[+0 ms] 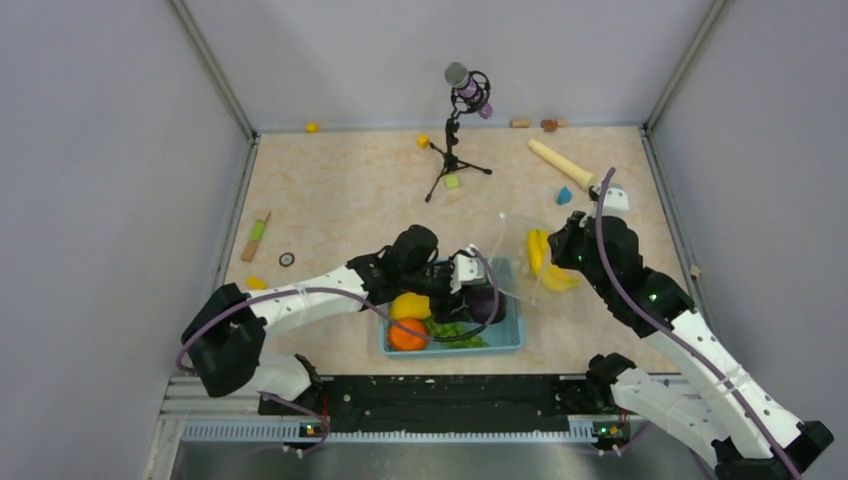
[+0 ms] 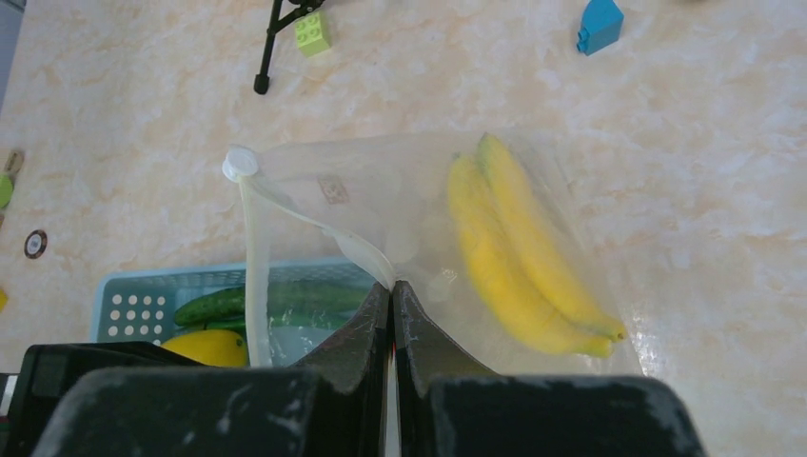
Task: Place the food in the zip-top bag and seal the zipper
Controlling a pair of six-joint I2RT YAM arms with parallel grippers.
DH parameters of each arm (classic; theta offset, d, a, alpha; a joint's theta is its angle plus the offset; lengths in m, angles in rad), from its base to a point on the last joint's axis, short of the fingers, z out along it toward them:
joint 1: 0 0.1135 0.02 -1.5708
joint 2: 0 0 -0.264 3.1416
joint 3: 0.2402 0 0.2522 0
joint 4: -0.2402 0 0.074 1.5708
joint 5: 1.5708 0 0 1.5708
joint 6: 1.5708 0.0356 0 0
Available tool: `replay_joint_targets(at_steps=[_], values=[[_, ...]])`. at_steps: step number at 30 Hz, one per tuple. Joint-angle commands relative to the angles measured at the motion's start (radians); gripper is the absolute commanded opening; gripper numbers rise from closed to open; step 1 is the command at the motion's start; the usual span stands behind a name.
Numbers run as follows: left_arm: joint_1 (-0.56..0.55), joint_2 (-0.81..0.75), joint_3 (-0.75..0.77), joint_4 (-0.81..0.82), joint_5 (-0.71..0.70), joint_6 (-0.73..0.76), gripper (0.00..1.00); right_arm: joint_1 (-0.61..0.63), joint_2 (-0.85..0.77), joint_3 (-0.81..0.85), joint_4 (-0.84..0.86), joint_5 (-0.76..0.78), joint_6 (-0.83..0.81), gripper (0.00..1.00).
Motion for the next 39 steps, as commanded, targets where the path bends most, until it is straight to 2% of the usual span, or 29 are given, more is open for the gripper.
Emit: replay_joint_targets(at_steps=[1, 4, 8, 13, 17, 22, 26, 28, 32, 34, 39], values=[[-0.002, -0.118, -0.081, 0.144, -0.132, -0.114, 0.06, -0.01, -0.026, -0.001, 0.04, 0.014, -0.004, 0.0], [-0.002, -0.189, -0.11, 0.195, -0.194, -0.187, 0.0, -0.01, -0.024, -0.002, 0.043, 0.017, -0.002, 0.0], [-0.002, -0.246, -0.103, 0.244, -0.308, -0.265, 0.0, -0.01, -0.012, -0.001, 0.045, -0.002, -0.006, 0.0], [-0.002, -0.265, -0.015, 0.215, -0.448, -0.427, 0.0, -0.011, -0.012, -0.003, 0.046, -0.013, -0.007, 0.0], [-0.002, -0.269, 0.0, 0.25, -0.401, -0.45, 0.0, -0.01, -0.019, -0.003, 0.045, -0.018, -0.008, 0.0], [-0.002, -0.191, 0.105, 0.165, -0.272, -0.444, 0.09, -0.011, -0.019, -0.001, 0.046, -0.022, -0.013, 0.0], [-0.002, -0.091, 0.197, 0.127, -0.249, -0.424, 0.03, -0.01, -0.019, -0.003, 0.05, -0.032, -0.021, 0.0], [-0.002, -0.05, 0.236, 0.121, -0.219, -0.402, 0.03, -0.011, -0.016, -0.001, 0.05, -0.045, -0.028, 0.0], [-0.002, 0.053, 0.388, -0.086, -0.279, -0.389, 0.0, -0.011, -0.015, -0.001, 0.05, -0.049, -0.029, 0.0], [-0.002, 0.083, 0.418, -0.14, -0.282, -0.382, 0.01, -0.01, -0.015, 0.0, 0.05, -0.056, -0.035, 0.0], [-0.021, 0.104, 0.423, -0.193, -0.3, -0.336, 0.11, -0.01, -0.018, 0.001, 0.057, -0.074, -0.043, 0.0]])
